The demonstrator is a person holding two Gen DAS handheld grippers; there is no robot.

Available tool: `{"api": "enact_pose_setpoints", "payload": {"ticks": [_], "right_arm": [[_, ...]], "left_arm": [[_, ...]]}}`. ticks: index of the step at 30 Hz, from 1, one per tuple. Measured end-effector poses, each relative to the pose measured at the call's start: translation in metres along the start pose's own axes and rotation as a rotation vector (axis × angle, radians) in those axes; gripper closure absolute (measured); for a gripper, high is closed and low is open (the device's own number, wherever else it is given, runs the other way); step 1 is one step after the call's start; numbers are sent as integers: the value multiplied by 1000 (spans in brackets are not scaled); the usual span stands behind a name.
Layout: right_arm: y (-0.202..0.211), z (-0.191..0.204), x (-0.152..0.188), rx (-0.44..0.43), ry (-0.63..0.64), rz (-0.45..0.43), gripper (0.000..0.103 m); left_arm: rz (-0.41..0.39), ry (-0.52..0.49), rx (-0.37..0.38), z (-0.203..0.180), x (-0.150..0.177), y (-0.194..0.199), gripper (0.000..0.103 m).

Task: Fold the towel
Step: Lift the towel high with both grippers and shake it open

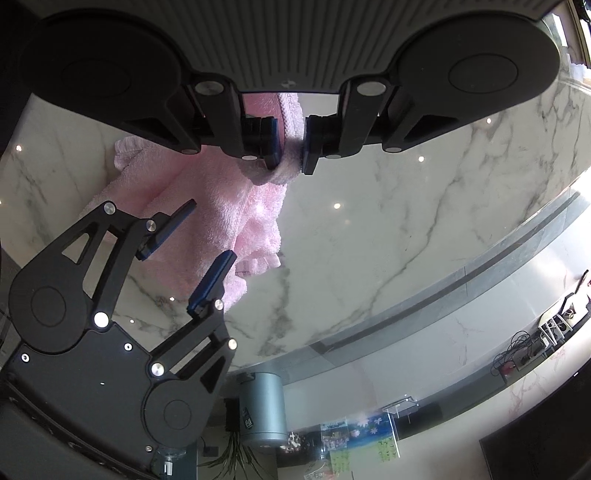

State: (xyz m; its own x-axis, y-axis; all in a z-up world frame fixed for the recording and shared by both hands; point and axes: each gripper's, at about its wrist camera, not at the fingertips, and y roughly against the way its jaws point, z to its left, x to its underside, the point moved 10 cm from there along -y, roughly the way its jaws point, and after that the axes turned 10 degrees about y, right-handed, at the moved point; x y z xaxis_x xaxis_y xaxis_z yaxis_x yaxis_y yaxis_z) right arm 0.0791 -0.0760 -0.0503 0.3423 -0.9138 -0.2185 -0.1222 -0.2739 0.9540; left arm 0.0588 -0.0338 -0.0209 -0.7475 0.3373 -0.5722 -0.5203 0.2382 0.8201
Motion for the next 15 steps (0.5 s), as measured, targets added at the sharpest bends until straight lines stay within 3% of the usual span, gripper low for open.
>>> {"api": "enact_pose_setpoints", "payload": {"ticks": [5, 10, 11, 13, 15], "right_arm": [[-18, -5, 1, -40, 85, 107, 64], [-24, -6, 7, -71, 63, 130, 66], [-24, -6, 8, -73, 55, 135, 70], [-24, -6, 11, -72, 39, 148, 91], [-21, -3, 14, -77, 30, 155, 94]], "left_arm": [[-26, 8, 20, 4, 3, 14, 93], [-57, 20, 58, 3, 0, 27, 93], [-60, 22, 58, 3, 0, 28, 93], [-62, 28, 53, 5, 0, 29, 93], [-64, 31, 55, 6, -1, 29, 93]]}}
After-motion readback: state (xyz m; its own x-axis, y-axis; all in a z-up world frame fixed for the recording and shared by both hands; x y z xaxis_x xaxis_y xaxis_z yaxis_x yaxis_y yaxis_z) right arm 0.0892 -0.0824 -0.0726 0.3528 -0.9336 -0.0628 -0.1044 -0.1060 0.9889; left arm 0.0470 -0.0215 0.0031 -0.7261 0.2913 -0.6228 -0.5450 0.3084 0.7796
